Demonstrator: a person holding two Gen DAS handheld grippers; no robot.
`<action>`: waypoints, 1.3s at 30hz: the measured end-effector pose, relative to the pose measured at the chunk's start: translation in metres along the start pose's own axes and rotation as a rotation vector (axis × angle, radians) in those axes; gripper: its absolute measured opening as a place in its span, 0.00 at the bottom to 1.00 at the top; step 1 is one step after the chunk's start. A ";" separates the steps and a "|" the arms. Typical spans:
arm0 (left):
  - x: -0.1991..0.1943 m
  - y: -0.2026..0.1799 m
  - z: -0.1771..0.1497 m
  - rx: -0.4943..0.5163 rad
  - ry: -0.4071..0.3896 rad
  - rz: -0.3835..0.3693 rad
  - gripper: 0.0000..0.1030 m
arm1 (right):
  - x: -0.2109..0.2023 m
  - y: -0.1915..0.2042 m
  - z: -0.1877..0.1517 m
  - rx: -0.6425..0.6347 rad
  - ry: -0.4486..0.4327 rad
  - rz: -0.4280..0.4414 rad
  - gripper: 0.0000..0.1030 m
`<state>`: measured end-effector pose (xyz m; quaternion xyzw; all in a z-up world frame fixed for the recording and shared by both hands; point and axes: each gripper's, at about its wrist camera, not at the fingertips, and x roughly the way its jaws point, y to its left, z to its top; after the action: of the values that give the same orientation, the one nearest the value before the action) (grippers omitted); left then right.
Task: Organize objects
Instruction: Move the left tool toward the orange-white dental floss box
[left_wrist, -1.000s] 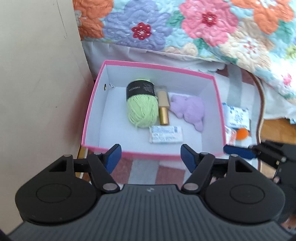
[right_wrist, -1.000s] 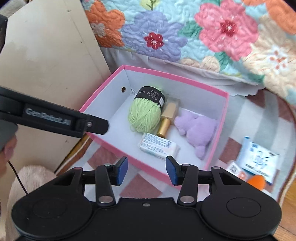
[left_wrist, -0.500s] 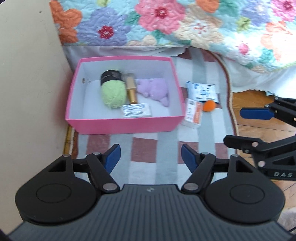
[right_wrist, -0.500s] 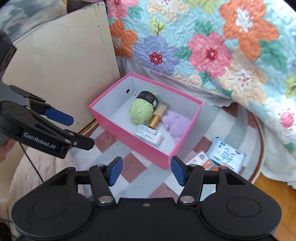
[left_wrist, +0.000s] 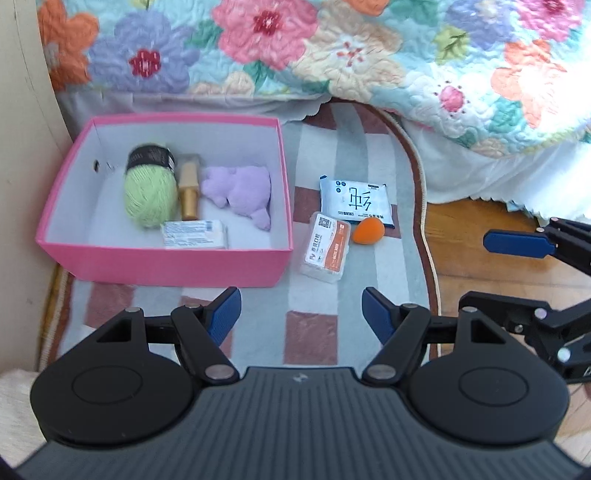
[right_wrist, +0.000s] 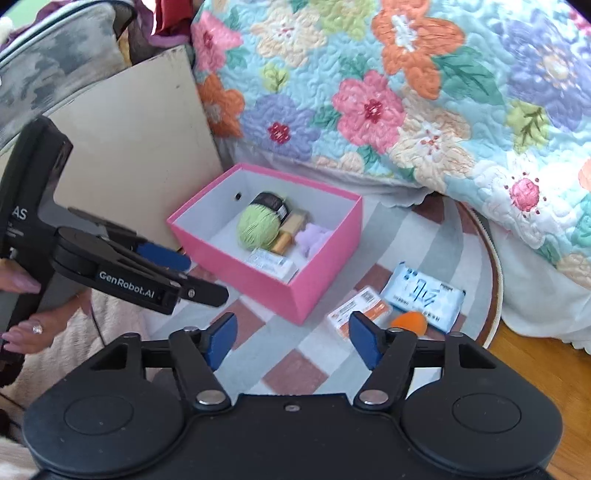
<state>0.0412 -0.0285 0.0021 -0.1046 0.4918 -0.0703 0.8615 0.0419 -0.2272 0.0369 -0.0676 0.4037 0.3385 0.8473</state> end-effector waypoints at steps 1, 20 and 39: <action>0.008 -0.001 -0.001 -0.011 -0.005 0.004 0.69 | 0.005 -0.006 -0.004 -0.018 -0.022 0.000 0.74; 0.139 -0.028 -0.033 -0.112 -0.046 0.028 0.37 | 0.144 -0.069 -0.046 -0.350 0.058 0.024 0.85; 0.174 -0.036 -0.029 -0.221 -0.085 0.015 0.30 | 0.220 -0.085 -0.055 -0.554 0.103 0.045 0.95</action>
<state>0.1039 -0.1053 -0.1484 -0.1980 0.4605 -0.0046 0.8653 0.1581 -0.1989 -0.1736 -0.3045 0.3396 0.4508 0.7672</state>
